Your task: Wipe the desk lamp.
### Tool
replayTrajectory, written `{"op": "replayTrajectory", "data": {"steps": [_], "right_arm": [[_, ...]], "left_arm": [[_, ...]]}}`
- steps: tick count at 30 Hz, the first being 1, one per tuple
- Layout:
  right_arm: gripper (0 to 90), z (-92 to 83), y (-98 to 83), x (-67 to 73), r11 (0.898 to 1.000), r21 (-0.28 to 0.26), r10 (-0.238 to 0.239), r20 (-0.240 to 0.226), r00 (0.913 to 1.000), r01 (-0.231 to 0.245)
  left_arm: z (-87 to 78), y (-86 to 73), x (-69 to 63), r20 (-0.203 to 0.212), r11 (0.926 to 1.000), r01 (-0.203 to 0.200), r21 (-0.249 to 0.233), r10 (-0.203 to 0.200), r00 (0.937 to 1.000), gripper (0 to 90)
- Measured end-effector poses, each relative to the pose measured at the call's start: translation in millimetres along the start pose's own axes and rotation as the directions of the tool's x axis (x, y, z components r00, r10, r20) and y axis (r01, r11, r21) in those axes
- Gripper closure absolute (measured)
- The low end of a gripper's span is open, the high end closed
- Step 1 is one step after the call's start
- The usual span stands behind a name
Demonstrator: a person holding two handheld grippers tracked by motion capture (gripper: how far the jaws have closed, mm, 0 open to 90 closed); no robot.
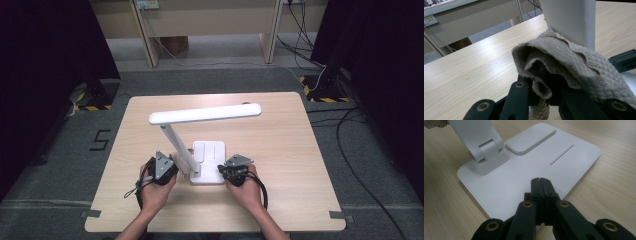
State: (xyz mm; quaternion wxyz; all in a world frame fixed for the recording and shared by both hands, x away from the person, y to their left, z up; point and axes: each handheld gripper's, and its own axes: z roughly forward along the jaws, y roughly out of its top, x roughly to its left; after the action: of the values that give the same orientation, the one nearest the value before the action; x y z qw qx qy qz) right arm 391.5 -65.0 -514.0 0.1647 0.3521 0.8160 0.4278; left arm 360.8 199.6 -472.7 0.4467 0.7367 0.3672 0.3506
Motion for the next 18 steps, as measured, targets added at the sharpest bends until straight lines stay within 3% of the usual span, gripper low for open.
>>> {"op": "replayTrajectory", "data": {"steps": [18], "right_arm": [[90.0,0.1,0.0,0.0,1.000,0.000,-0.001,0.000,1.0000,0.001]], "left_arm": [[8.0,-13.2,-7.6,0.011,0.9992,-0.016,0.037,0.015,0.9998,81.3]]}}
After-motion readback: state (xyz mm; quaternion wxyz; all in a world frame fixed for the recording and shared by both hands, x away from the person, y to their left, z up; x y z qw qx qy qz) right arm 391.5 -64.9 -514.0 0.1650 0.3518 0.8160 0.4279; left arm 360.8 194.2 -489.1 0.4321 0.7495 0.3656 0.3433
